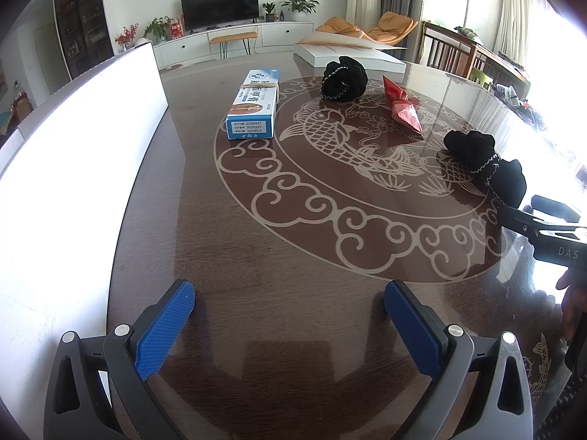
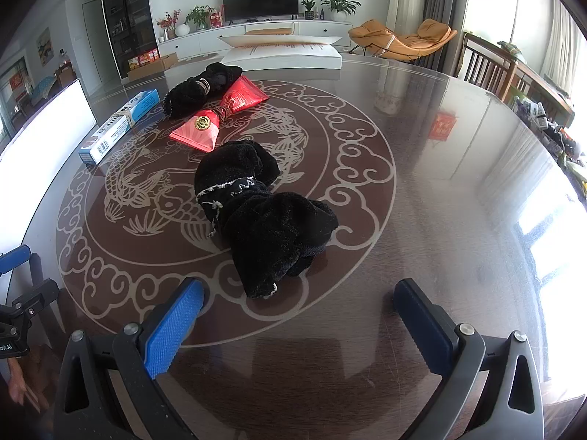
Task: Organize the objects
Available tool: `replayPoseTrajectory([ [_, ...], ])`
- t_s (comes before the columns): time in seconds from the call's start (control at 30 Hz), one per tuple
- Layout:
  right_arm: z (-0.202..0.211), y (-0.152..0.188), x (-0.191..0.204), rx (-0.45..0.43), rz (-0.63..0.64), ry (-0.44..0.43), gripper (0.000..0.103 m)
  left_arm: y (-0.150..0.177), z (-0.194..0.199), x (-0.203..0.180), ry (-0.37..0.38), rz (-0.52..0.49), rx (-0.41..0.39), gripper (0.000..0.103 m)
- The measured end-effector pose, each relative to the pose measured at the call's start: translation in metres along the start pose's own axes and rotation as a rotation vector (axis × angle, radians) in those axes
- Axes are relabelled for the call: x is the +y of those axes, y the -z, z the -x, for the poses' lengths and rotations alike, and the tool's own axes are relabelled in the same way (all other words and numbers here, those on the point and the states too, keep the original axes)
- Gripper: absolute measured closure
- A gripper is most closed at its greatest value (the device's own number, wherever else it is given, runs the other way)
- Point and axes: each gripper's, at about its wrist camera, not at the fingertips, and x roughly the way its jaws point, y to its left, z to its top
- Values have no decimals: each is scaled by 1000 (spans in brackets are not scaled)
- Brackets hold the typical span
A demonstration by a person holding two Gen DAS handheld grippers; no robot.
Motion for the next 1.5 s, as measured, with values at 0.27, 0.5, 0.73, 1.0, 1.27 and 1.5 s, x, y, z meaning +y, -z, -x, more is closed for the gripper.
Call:
replayPoseTrajectory([
  [0.27,0,0,0,0,0,0,0,0,0,0,0,0,0,0],
  [0.5,0,0,0,0,0,0,0,0,0,0,0,0,0,0],
  [0.73,0,0,0,0,1,0,0,-5,-2,-1,4,-2,44,0],
  [1.0,0,0,0,0,0,0,0,-53,27,-10,76,-27,26,0],
  [1.27,0,0,0,0,0,0,0,-123,12,-3,106,-49,54,0],
  [1.5,0,0,0,0,0,0,0,-160,-51,5,36,-107,111,0],
])
